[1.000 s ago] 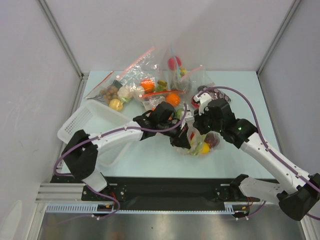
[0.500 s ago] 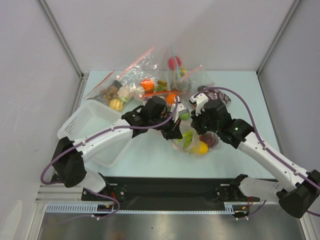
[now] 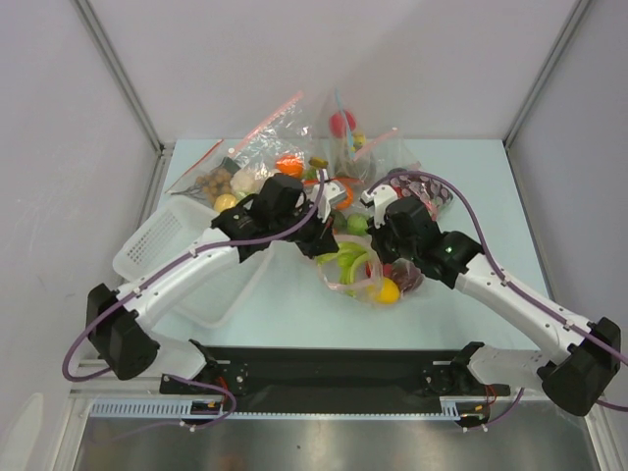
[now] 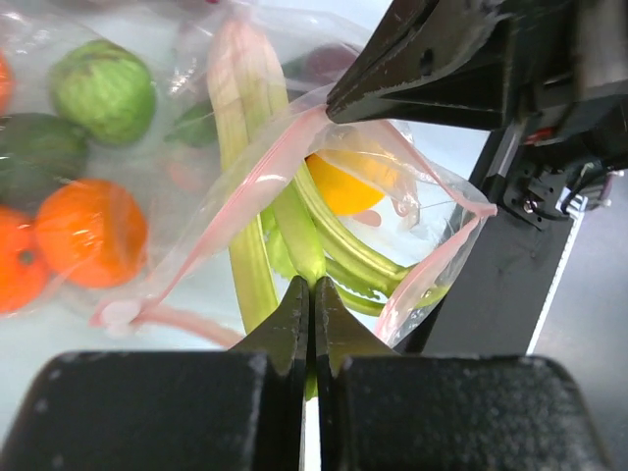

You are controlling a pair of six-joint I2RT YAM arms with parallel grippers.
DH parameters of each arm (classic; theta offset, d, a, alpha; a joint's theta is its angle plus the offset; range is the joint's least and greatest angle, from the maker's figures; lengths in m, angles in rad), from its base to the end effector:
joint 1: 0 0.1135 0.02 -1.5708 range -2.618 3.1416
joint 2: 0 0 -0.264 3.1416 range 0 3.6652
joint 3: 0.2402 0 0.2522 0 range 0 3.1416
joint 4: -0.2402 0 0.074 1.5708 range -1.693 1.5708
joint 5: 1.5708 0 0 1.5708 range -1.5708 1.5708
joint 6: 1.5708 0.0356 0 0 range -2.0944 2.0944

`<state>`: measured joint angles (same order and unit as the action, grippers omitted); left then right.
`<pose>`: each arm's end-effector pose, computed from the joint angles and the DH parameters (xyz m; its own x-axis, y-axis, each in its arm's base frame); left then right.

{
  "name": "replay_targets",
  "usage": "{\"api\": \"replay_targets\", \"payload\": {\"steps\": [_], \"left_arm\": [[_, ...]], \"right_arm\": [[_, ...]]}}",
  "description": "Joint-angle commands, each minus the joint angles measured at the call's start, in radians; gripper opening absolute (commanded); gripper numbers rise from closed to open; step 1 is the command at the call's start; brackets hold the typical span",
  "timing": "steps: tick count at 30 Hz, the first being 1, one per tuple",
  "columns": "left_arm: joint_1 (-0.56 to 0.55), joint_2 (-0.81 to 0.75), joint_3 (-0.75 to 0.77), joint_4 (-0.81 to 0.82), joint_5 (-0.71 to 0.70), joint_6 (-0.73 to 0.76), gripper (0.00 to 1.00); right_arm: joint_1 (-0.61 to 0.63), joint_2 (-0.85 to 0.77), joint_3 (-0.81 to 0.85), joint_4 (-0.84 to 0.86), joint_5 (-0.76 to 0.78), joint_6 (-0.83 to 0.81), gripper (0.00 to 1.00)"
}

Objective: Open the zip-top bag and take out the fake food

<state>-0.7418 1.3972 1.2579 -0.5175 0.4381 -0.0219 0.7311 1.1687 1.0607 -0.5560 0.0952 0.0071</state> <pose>0.2179 -0.2202 0.3341 -0.4689 0.4028 -0.7861 0.8494 0.4496 -0.2763 0.1905 0.1663 0.3222 -0.4631 -0.4058 -0.7879 -0.6057 0.7940 -0.0530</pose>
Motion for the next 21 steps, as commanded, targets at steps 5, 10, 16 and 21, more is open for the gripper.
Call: {"api": "replay_targets", "payload": {"steps": [5,10,16,21], "left_arm": [[0.059,-0.092,0.083,-0.041,-0.093,0.019,0.00],[0.102,-0.060,0.083,0.000,-0.130,0.017,0.00],[0.140,-0.018,0.107,0.106,-0.139,-0.029,0.00],[0.140,0.023,0.141,0.194,-0.090,-0.075,0.01]], "right_arm": [[0.002,0.011,0.028,0.037,0.058,-0.004,0.00],[0.002,-0.001,0.033,0.028,0.029,-0.004,0.00],[0.007,-0.026,0.016,0.016,-0.074,-0.004,0.00],[0.016,-0.038,-0.013,0.051,-0.190,-0.004,0.00]]}}
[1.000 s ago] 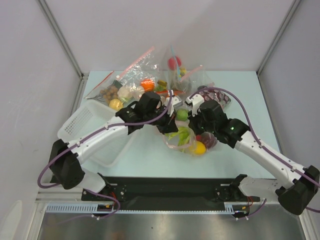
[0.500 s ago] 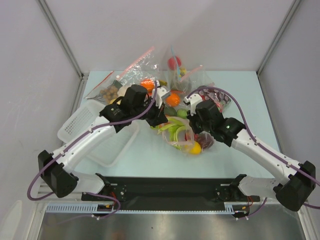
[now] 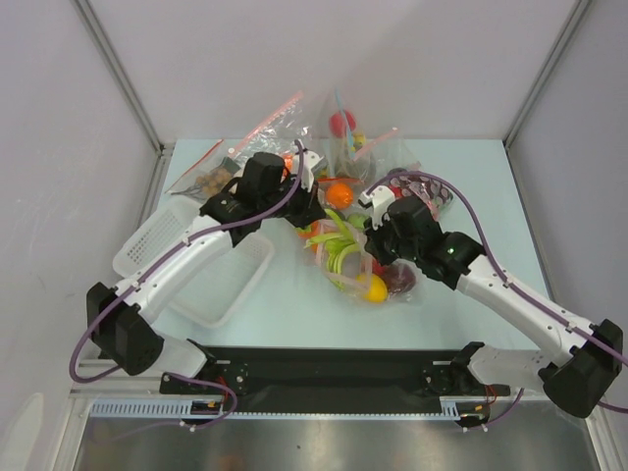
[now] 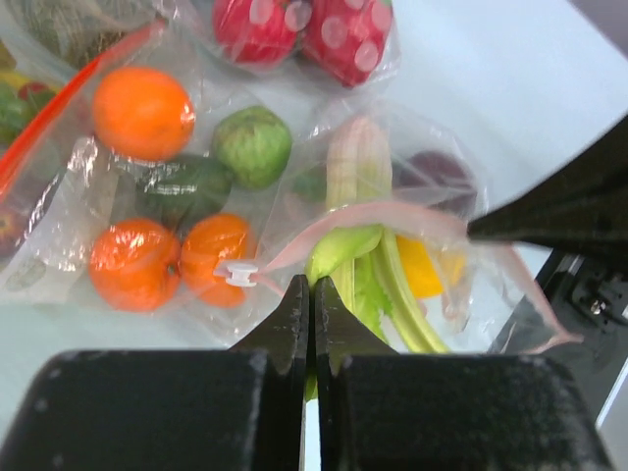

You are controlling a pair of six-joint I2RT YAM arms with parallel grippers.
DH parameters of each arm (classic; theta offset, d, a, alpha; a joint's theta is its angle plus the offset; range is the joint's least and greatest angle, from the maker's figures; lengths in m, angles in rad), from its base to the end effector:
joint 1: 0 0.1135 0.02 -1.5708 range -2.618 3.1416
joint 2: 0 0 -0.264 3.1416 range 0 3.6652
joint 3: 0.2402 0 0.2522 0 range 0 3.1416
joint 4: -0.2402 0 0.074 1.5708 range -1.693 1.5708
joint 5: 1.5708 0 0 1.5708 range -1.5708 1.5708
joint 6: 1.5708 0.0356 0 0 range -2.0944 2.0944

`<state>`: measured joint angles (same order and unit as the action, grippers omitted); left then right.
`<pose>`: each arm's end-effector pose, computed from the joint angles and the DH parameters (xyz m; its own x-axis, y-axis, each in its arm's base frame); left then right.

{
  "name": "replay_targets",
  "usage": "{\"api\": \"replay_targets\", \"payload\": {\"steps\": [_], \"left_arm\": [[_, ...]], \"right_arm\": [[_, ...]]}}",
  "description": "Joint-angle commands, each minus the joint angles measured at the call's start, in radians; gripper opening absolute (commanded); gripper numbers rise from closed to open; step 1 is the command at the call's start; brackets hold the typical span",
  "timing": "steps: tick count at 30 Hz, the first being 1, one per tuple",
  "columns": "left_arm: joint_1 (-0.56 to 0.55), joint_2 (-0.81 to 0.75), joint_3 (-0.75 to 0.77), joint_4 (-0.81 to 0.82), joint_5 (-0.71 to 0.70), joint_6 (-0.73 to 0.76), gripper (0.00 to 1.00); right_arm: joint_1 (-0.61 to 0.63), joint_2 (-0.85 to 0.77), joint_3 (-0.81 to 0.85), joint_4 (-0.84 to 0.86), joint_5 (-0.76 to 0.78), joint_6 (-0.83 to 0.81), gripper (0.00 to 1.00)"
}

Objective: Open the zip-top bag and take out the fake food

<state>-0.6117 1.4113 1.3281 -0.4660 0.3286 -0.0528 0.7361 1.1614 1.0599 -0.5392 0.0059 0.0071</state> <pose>0.2546 -0.1926 0.3574 -0.4673 0.2668 -0.8429 0.7453 0.6317 -0.2132 0.1873 0.1694 0.3250 -0.4477 -0.3960 -0.8017 -0.6647 0.7471 0.0022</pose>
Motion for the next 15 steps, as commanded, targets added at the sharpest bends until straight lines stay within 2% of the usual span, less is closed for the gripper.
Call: {"api": "replay_targets", "payload": {"steps": [1,9,12,15], "left_arm": [[0.010,0.012,0.075,0.156,0.026,-0.053,0.00],[0.010,0.047,0.072,0.265,0.128,-0.128,0.00],[0.009,0.049,0.048,0.253,0.162,-0.119,0.00],[-0.002,0.026,-0.051,0.250,0.200,-0.095,0.00]], "right_arm": [[0.011,-0.025,-0.018,0.044,-0.115,0.002,0.00],[0.037,0.060,-0.038,0.111,-0.190,0.017,0.00],[0.039,0.078,-0.038,0.131,-0.157,0.030,0.00],[0.039,0.104,-0.037,0.136,-0.095,0.040,0.00]]}}
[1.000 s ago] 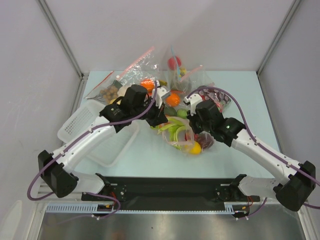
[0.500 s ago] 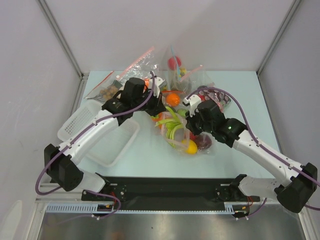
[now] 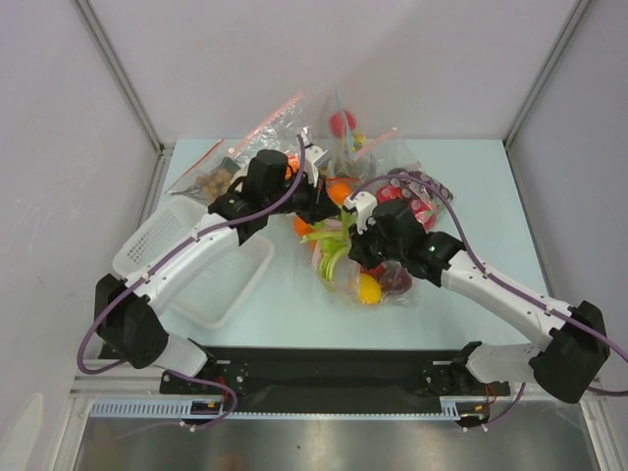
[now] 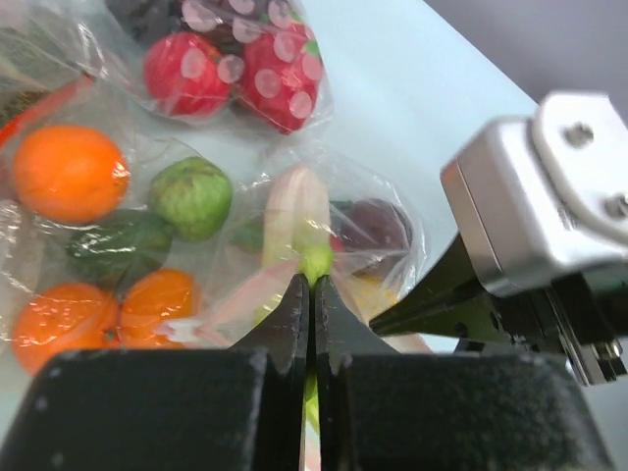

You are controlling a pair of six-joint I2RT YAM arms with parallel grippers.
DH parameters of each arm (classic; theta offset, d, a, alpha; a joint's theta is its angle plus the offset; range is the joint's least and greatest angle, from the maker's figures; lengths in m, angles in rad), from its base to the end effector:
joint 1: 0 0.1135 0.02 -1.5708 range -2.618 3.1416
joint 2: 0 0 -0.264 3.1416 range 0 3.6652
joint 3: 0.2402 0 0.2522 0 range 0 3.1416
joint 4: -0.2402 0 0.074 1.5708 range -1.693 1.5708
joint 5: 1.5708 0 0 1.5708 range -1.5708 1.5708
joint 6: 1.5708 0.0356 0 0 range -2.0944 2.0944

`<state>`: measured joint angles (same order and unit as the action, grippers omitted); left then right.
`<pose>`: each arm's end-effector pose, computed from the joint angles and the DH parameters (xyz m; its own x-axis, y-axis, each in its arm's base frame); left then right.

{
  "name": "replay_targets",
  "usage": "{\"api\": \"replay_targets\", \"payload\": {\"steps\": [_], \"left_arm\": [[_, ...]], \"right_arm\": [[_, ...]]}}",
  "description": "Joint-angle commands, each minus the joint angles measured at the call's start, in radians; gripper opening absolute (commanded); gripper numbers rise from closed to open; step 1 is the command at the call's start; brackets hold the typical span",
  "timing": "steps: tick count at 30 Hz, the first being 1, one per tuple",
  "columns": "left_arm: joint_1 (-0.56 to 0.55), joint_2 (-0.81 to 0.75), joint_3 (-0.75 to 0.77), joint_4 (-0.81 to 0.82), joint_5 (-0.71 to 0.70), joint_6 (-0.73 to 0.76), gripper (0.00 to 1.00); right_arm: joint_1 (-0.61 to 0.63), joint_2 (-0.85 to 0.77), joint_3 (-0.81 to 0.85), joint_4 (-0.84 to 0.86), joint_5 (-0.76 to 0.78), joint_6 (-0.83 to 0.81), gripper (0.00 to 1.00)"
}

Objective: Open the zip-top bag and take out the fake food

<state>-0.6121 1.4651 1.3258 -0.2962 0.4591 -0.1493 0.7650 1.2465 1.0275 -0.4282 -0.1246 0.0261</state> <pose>0.2685 -0.2078 0.3567 -0.4670 0.1649 -0.8688 0.7832 0.5333 -0.3197 0.1955 0.1938 0.3032 -0.4546 -0.4005 -0.7955 -0.7471 0.6578 0.0957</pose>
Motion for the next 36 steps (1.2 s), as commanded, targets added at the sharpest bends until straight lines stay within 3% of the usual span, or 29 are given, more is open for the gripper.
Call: {"api": "replay_targets", "payload": {"steps": [1,10,13,18,20,25,36], "left_arm": [[-0.018,-0.034,-0.068,0.077,0.072,0.007,0.00],[-0.106,-0.058,-0.180,-0.007,-0.005,0.043,0.02],[-0.115,-0.058,-0.201,-0.050,-0.091,0.059,0.09],[-0.135,-0.060,-0.226,-0.090,-0.239,0.060,0.28],[-0.150,-0.058,-0.227,-0.089,-0.255,0.065,0.37],[-0.175,-0.016,-0.205,-0.133,-0.307,0.070,0.50],[-0.215,0.066,-0.175,-0.156,-0.312,0.082,0.58]], "right_arm": [[0.010,0.025,-0.006,0.029,0.052,0.029,0.00],[0.007,0.053,-0.021,0.095,0.157,0.149,0.00],[0.005,0.045,-0.023,0.098,0.166,0.158,0.00],[0.003,0.034,-0.035,0.103,0.161,0.159,0.00],[0.003,0.031,-0.037,0.106,0.155,0.161,0.00],[0.003,0.022,-0.035,0.108,0.138,0.159,0.00],[0.003,0.004,-0.052,0.121,0.135,0.158,0.00]]}}
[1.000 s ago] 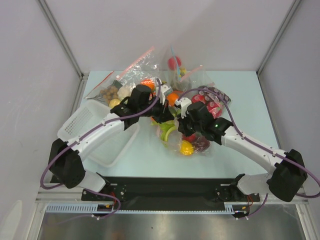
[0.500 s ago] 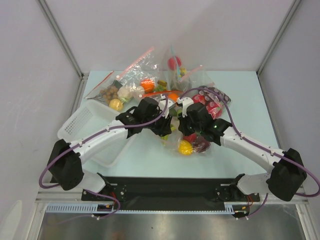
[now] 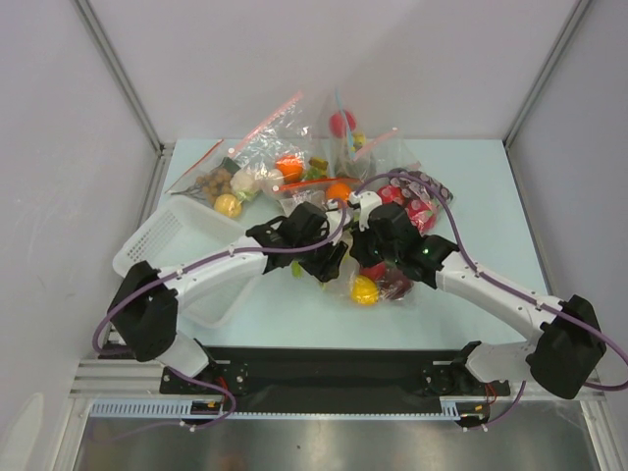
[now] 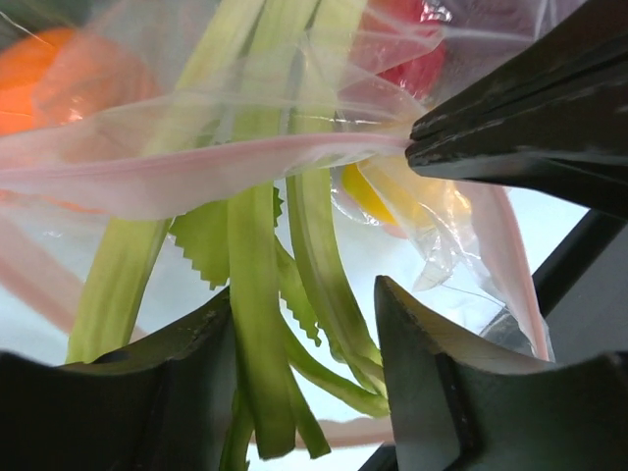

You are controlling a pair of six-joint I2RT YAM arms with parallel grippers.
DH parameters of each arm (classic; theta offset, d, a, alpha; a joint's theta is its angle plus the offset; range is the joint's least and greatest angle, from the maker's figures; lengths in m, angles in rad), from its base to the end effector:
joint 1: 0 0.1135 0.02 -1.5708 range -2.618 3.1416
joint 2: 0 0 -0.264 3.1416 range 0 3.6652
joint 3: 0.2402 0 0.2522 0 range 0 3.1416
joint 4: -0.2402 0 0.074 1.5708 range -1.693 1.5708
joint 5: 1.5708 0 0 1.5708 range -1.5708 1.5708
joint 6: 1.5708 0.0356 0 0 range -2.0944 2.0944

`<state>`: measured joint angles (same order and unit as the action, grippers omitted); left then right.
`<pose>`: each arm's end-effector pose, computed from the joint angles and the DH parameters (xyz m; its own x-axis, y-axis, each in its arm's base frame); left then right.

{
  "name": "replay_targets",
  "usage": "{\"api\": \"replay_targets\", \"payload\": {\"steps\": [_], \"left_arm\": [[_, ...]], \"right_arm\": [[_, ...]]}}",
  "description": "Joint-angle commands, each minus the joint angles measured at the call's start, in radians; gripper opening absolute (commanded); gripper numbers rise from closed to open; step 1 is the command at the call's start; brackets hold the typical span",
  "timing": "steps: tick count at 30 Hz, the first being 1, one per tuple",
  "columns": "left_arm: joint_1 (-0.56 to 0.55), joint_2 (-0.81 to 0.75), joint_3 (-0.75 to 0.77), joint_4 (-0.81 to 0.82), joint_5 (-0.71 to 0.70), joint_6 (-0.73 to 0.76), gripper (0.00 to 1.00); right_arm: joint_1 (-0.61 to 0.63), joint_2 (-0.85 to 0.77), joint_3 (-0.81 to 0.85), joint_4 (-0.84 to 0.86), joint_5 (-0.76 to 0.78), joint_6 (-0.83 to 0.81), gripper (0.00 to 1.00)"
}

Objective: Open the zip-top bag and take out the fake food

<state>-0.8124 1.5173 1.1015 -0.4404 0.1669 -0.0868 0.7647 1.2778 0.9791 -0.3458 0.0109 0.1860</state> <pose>0.2197 -0.2405 0.2506 -0.5861 0.4943 -0.6420 0.7427 0.6444 -0.1818 0.2046 0.1957 0.2857 -0.5529 -0.2742 -0.7868 -0.5940 0.7920 0.1414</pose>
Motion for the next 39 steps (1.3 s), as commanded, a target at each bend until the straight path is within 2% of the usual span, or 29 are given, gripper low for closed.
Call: {"api": "replay_targets", "payload": {"steps": [1,4,6,7,8,9,10,13,24,29,39], "left_arm": [[-0.019,0.018,0.055,-0.023,-0.032,0.021,0.61],[-0.030,0.049,0.072,-0.049,-0.075,0.032,0.62],[-0.036,0.067,0.078,-0.052,-0.084,0.035,0.57],[-0.039,0.069,0.080,-0.049,-0.081,0.035,0.51],[-0.039,0.072,0.077,-0.038,-0.075,0.035,0.33],[-0.037,0.073,0.077,-0.031,-0.064,0.033,0.26],[-0.039,0.076,0.081,-0.027,-0.064,0.030,0.14],[-0.039,0.090,0.112,-0.026,-0.066,0.032,0.00],[-0.015,0.181,0.311,-0.052,-0.040,0.061,0.00],[0.004,0.193,0.354,-0.090,-0.020,0.076,0.00],[0.055,0.041,0.347,-0.188,0.091,0.084,0.00]], "right_arm": [[0.004,-0.029,-0.003,0.042,0.000,-0.003,0.00],[0.002,-0.038,-0.010,0.047,0.000,-0.003,0.00],[0.002,-0.043,-0.014,0.050,0.000,-0.006,0.00],[0.002,-0.044,-0.014,0.050,0.000,-0.008,0.00],[0.001,-0.046,-0.014,0.048,0.000,-0.010,0.00],[0.001,-0.046,-0.016,0.047,-0.026,-0.014,0.00],[0.001,-0.044,-0.016,0.039,-0.029,-0.019,0.00],[0.001,-0.044,-0.025,0.031,-0.046,-0.025,0.00],[0.031,-0.061,-0.062,0.013,-0.126,-0.014,0.00],[0.041,-0.060,-0.071,0.005,-0.134,-0.019,0.00],[0.018,0.002,-0.066,-0.059,0.015,-0.026,0.00]]}}
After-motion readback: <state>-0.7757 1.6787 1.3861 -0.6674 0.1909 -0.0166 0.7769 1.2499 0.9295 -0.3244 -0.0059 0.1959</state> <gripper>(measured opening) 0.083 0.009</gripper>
